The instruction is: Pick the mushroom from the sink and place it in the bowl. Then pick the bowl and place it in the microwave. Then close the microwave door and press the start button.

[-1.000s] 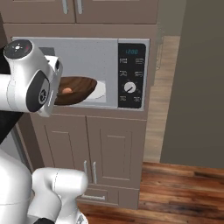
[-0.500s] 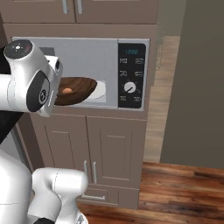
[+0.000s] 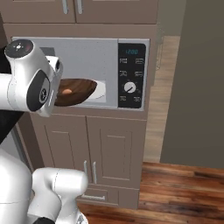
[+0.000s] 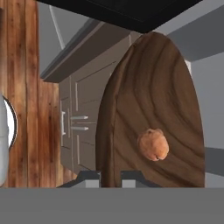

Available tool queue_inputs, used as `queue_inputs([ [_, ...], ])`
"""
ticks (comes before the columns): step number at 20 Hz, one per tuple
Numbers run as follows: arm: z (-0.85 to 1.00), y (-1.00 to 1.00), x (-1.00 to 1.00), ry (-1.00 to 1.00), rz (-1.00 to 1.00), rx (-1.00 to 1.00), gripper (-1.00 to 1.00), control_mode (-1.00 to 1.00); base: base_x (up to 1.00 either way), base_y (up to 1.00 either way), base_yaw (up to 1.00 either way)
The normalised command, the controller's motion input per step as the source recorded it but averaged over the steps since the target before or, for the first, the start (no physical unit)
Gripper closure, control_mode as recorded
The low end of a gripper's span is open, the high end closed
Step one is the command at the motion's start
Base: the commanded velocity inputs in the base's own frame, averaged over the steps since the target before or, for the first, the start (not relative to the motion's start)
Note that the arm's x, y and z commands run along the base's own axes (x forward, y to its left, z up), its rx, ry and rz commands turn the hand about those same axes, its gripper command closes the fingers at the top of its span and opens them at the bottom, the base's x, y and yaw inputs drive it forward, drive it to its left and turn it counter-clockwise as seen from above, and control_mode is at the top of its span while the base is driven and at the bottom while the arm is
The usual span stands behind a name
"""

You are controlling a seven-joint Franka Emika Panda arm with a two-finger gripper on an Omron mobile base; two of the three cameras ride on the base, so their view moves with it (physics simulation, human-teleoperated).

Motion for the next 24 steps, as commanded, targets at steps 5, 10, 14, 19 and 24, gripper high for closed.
queue_inputs([
  [5, -0.12, 0.05, 0.21, 0.0, 0.15, -0.04, 1.0, -1.0, 0.0, 0.0, 0.0],
  [10, -0.54, 0.2, 0.77, -0.01, 0.23, -0.03, 1.0, -1.0, 0.0, 0.0, 0.0],
  [14, -0.47, 0.19, 0.89, -0.06, 0.12, -0.02, 1.0, -1.0, 0.0, 0.0, 0.0],
  [19, -0.03, 0.12, 0.73, -0.1, 0.0, 0.0, 1.0, -1.0, 0.0, 0.0, 0.0],
  [24, -0.16, 0.09, 0.62, -0.03, 0.0, 0.0, 1.0, -1.0, 0.0, 0.0, 0.0],
])
